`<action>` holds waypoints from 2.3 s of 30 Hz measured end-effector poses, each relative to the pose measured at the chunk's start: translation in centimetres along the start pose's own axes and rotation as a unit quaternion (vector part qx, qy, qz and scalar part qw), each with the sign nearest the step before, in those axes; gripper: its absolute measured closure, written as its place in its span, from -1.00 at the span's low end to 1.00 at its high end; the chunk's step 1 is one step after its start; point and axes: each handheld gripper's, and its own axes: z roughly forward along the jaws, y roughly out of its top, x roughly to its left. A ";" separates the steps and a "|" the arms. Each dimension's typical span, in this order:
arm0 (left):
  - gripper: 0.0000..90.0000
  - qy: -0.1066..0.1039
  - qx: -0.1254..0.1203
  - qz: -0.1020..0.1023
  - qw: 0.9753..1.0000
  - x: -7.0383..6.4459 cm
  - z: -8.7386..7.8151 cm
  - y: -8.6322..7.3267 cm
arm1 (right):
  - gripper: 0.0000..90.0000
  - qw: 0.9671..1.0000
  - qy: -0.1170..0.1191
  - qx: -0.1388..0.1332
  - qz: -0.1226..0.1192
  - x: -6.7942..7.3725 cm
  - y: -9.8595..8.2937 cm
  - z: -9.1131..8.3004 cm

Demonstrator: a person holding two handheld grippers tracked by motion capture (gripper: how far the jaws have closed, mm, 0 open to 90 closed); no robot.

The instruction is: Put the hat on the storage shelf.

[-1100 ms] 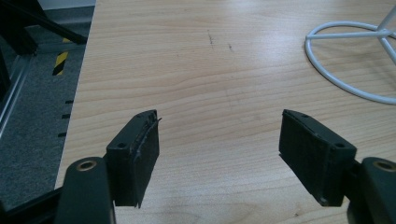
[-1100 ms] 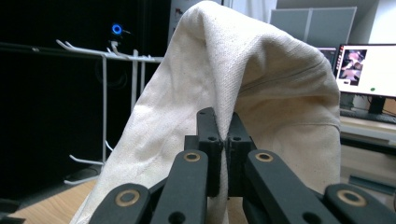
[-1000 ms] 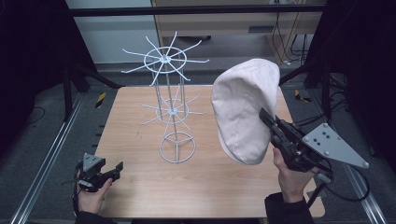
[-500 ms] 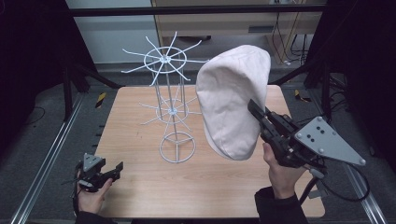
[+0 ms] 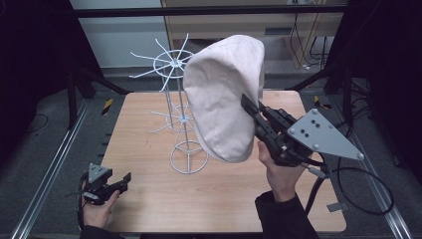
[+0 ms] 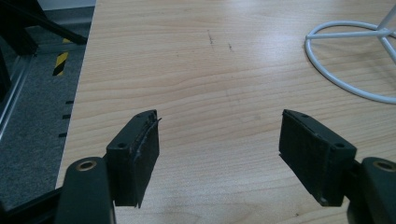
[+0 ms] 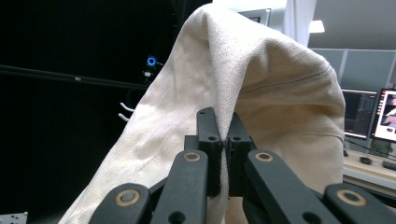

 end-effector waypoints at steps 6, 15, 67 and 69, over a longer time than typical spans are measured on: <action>-0.37 0.000 -0.001 0.000 1.000 0.0 0.0 0.0 | 0.97 1.000 0.015 0.017 0.001 0.7 -0.4 2.0; -0.37 0.000 -0.001 0.000 1.000 0.0 0.0 0.0 | 0.97 0.999 0.022 0.038 0.004 1.3 -2.0 3.2; -0.37 0.000 0.001 0.001 1.000 0.0 0.0 0.0 | 0.76 0.988 0.020 0.150 0.026 1.4 -6.9 4.4; -0.37 0.001 0.002 0.003 1.000 0.0 0.0 0.0 | 0.73 0.987 0.020 0.154 0.028 1.4 -6.9 4.5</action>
